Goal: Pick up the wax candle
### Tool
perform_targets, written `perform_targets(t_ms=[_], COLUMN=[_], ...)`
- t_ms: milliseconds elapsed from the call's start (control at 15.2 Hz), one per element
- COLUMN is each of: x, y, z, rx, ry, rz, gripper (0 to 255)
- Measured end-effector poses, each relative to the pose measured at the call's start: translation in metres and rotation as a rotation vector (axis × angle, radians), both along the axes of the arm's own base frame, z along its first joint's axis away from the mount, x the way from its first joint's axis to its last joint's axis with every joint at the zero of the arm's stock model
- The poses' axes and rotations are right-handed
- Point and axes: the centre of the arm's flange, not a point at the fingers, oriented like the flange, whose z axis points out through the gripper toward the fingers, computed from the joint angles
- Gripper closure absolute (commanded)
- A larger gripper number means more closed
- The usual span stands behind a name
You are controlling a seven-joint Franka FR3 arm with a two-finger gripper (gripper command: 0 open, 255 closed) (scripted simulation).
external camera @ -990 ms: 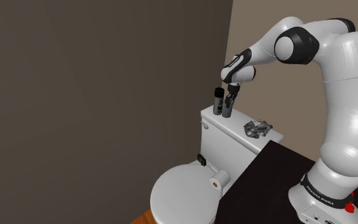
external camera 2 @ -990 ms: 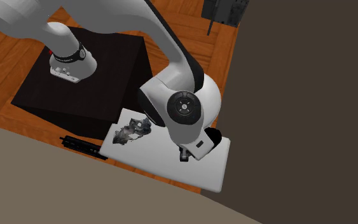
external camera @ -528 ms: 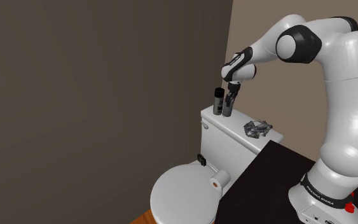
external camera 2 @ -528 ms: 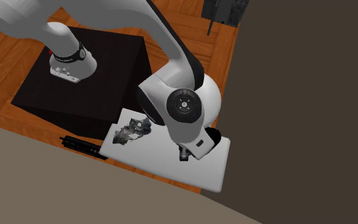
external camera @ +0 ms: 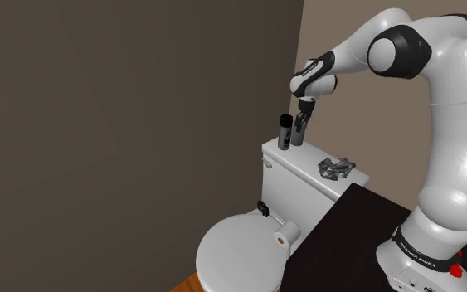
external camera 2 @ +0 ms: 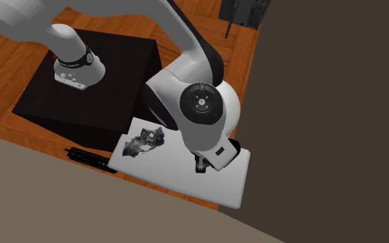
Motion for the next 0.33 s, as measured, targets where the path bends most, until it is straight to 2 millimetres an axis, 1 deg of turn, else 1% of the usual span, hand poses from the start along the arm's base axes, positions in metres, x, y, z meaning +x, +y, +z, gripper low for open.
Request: perform_targets(t_ms=[330], x=[-0.001], y=[-0.001], z=[0.023], rx=[0.000], ry=[0.000], rz=[0.000], gripper=[255])
